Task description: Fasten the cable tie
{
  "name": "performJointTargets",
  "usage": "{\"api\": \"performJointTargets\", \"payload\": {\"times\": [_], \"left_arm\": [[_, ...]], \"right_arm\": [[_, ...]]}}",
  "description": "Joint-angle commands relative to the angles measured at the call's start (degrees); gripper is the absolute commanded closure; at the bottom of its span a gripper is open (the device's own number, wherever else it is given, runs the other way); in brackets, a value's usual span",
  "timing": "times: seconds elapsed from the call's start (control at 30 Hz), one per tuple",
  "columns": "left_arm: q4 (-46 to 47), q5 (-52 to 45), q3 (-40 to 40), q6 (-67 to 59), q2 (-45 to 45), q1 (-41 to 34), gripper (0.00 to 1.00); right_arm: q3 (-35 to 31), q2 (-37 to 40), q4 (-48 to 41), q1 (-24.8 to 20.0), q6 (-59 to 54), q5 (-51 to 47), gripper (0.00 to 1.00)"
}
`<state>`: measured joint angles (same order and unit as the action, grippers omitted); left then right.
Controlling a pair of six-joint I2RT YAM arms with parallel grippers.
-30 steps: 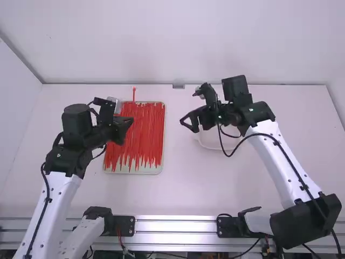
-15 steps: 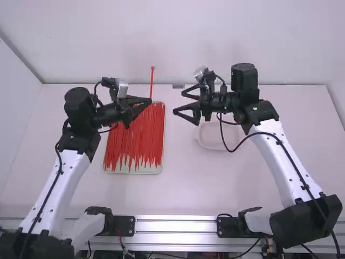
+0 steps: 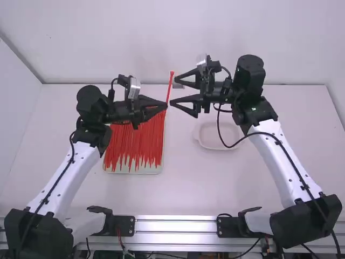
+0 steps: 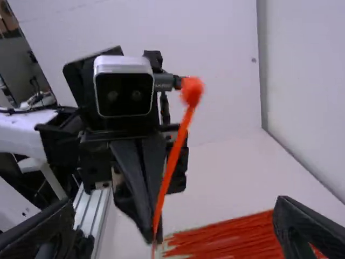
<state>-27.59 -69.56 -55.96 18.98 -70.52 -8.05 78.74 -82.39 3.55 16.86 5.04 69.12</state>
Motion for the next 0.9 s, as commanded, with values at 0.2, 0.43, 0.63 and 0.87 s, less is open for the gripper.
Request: {"api": "performJointTargets", "payload": {"times": [0.2,0.43,0.63,0.87], "left_arm": [[-2.3,1.6,0.3,2.7,0.2,-0.2,0.98],[-5.2,1.7,0.3,4.9,0.2,-0.5,0.98],[-7.3,2.8,0.3,6.4,0.1,-0.7,0.98],[-7.4,3.2,0.3,6.8,0.1,-0.8,0.98]], "right_arm": [[1.6,0.4,2.1,2.3,5.0,1.2,0.19],[1.6,0.4,2.1,2.3,5.0,1.2,0.58],[1.6,0.4,2.1,2.3,5.3,1.2,0.69],[1.6,0.4,2.1,2.4,5.2,1.3,0.71]]}}
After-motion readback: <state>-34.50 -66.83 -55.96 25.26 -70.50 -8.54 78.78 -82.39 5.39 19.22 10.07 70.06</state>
